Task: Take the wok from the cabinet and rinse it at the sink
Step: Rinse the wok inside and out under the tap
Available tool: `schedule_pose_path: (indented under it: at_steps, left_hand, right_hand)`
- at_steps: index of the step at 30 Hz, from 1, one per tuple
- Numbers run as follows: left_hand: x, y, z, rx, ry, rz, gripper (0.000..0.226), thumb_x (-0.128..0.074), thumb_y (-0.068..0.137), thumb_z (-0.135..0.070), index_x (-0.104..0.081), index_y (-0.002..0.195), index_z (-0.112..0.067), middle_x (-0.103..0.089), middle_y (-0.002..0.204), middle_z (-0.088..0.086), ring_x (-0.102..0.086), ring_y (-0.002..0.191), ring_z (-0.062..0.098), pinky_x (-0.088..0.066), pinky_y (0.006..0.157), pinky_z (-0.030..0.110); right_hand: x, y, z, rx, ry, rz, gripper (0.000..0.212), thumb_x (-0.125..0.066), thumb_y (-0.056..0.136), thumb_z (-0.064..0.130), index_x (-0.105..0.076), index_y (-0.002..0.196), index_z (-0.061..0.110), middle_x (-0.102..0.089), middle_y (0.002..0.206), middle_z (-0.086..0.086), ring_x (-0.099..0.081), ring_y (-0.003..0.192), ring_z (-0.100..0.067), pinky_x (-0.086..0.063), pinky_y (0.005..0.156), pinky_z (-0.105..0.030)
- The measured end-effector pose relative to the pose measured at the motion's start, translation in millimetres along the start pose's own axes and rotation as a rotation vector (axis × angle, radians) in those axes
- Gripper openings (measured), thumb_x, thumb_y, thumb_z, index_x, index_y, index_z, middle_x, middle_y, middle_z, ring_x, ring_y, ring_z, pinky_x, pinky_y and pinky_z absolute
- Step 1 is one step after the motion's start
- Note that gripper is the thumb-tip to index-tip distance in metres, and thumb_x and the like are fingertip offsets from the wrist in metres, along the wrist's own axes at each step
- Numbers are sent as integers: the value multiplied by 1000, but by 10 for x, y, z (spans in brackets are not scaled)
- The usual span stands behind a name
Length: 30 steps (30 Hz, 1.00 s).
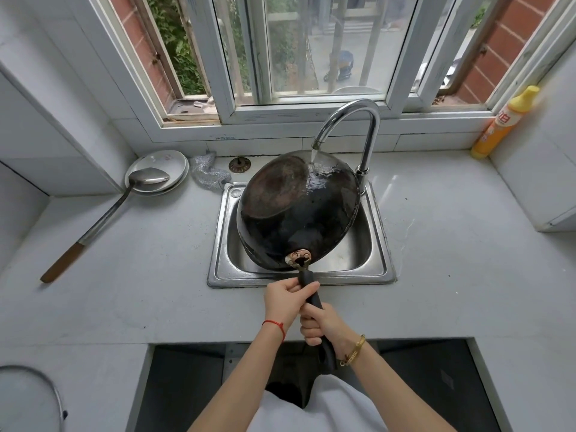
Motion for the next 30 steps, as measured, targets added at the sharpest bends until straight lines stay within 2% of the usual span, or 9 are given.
schedule_pose_path:
  at_steps: [2,6,9,13,19,26,30]
  left_hand:
    - [-20,-14,-12,-2,6,4,13,-81,77,-24,-74,88,-25,-77,85,-4,-72,85,5,-57,73,21]
    - [-65,-29,-34,-6,16,16,16,-81,77,-24,-75,91,-22,-77,85,-5,-71,83,3,-56,71,18]
    - [-94,-22,-71,-9,15,26,13,-81,76,-24,-72,85,-29,-76,84,-7,-71,83,2,-55,70,17]
    - [-102,23,-91,5,2,18,12,-82,76,-24,-73,84,-26,-77,82,-5,-71,80,2,-53,66,15]
    - [-111,112,-45,22,7,10,23,-82,75,-25,-76,96,-16,-78,84,-2,-72,84,7,-57,74,21]
    - [-113,169,-28,29,7,3,27,-81,75,-27,-75,99,-16,-78,88,-1,-72,87,10,-58,77,24]
    - [-111,177,-48,25,4,2,22,-82,76,-25,-76,95,-16,-78,85,0,-73,85,11,-58,74,23]
  right_hand:
    - [19,-13,-12,1,11,-4,40,-54,97,16,-41,58,16,-34,45,4,-31,33,-7,-30,33,-17]
    - [60,-30,-10,8,21,-11,41,-53,97,16,-42,58,17,-34,45,4,-32,33,-7,-30,33,-17]
    - [81,-32,18,16,20,-19,41,-53,97,15,-43,57,17,-35,45,4,-32,33,-7,-30,33,-16]
    - [82,-13,72,18,25,-26,42,-52,97,15,-45,56,17,-36,44,5,-33,32,-6,-31,33,-16]
    - [107,51,97,9,1,-36,43,-53,97,18,-46,54,18,-37,45,4,-34,34,-7,-32,34,-17]
    - [128,95,116,-3,-7,-34,46,-53,97,19,-48,52,19,-38,45,4,-34,35,-7,-33,35,-17]
    - [131,113,126,-5,-8,-36,46,-52,97,18,-47,52,19,-37,45,4,-34,34,-7,-32,35,-17]
Point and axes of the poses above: each hand's wrist, its own y-axis towards the middle knuckle, its own x-axis out of the back of the hand, z = x × y, the point moved 7 cm from there along y, towards the middle knuckle
